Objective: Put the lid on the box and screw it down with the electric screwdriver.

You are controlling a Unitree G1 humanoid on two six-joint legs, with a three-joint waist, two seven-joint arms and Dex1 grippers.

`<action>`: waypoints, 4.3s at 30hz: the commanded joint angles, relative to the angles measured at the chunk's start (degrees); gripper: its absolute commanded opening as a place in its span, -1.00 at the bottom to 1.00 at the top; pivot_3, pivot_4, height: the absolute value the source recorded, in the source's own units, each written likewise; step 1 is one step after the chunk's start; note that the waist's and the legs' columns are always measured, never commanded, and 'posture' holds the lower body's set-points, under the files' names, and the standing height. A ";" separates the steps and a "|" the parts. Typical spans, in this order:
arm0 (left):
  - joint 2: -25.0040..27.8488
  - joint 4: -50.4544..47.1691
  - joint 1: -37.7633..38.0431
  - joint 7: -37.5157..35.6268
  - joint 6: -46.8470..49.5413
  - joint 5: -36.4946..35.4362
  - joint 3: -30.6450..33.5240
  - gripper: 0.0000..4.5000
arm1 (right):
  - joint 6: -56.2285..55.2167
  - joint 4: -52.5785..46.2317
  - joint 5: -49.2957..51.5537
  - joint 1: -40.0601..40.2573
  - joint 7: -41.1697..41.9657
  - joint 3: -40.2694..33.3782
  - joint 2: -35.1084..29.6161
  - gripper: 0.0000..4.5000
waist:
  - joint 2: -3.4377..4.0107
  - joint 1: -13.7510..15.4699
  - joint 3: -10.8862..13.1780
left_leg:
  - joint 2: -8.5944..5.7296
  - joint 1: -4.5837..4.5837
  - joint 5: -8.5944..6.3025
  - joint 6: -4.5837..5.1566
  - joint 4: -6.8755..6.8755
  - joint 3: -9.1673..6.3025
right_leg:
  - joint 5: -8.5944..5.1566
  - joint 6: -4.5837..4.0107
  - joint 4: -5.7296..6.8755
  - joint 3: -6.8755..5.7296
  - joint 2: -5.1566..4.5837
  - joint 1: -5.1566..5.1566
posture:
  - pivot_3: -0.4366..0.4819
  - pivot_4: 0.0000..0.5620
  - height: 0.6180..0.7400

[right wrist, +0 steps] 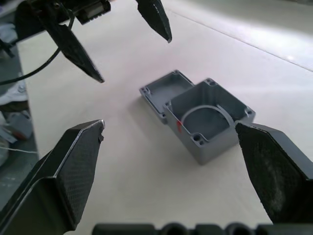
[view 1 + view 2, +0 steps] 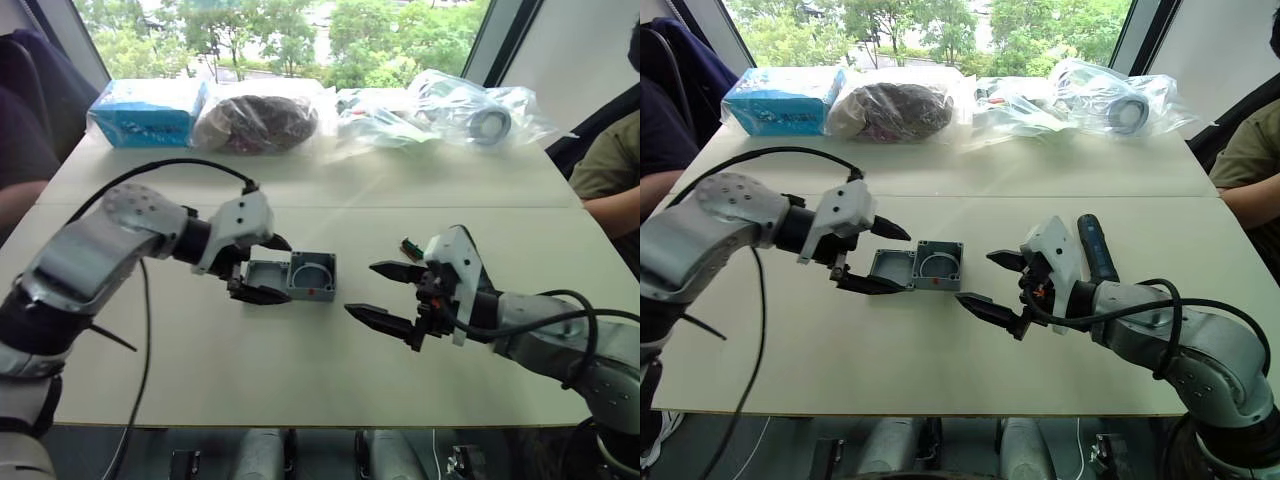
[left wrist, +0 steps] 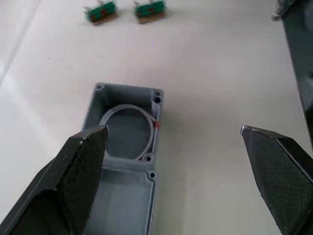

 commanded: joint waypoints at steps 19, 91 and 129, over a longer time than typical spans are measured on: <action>-17.69 22.38 -5.28 -10.17 -18.33 23.73 -8.93 0.98 | -1.33 -6.64 -7.76 8.41 -4.07 3.16 1.88 1.00 | -0.01 0.05 0.00 | 0.16 -0.10 -0.19 0.33 0.72 -0.11 | -0.03 0.09 0.31 0.04 0.11 0.10 | -0.05 -0.47 1.00; -14.05 18.60 -15.14 19.84 24.14 2.82 15.88 -0.03 | 0.34 1.73 7.38 -8.55 -3.46 -0.30 -3.13 1.00 | -0.20 -1.08 0.11 | 0.11 -0.23 -0.14 0.26 0.91 -0.17 | -0.24 0.40 1.03 0.22 0.00 -0.26 | -0.05 -0.47 1.00; -19.44 17.05 3.41 81.69 56.92 -30.15 23.42 -0.03 | -2.12 -4.31 -16.07 -4.24 -1.03 6.88 3.94 1.00 | -0.39 -0.06 0.01 | 0.00 -0.19 0.10 -0.19 0.95 -0.14 | -0.21 0.38 1.09 0.20 -0.13 -0.21 | -0.05 -0.47 1.00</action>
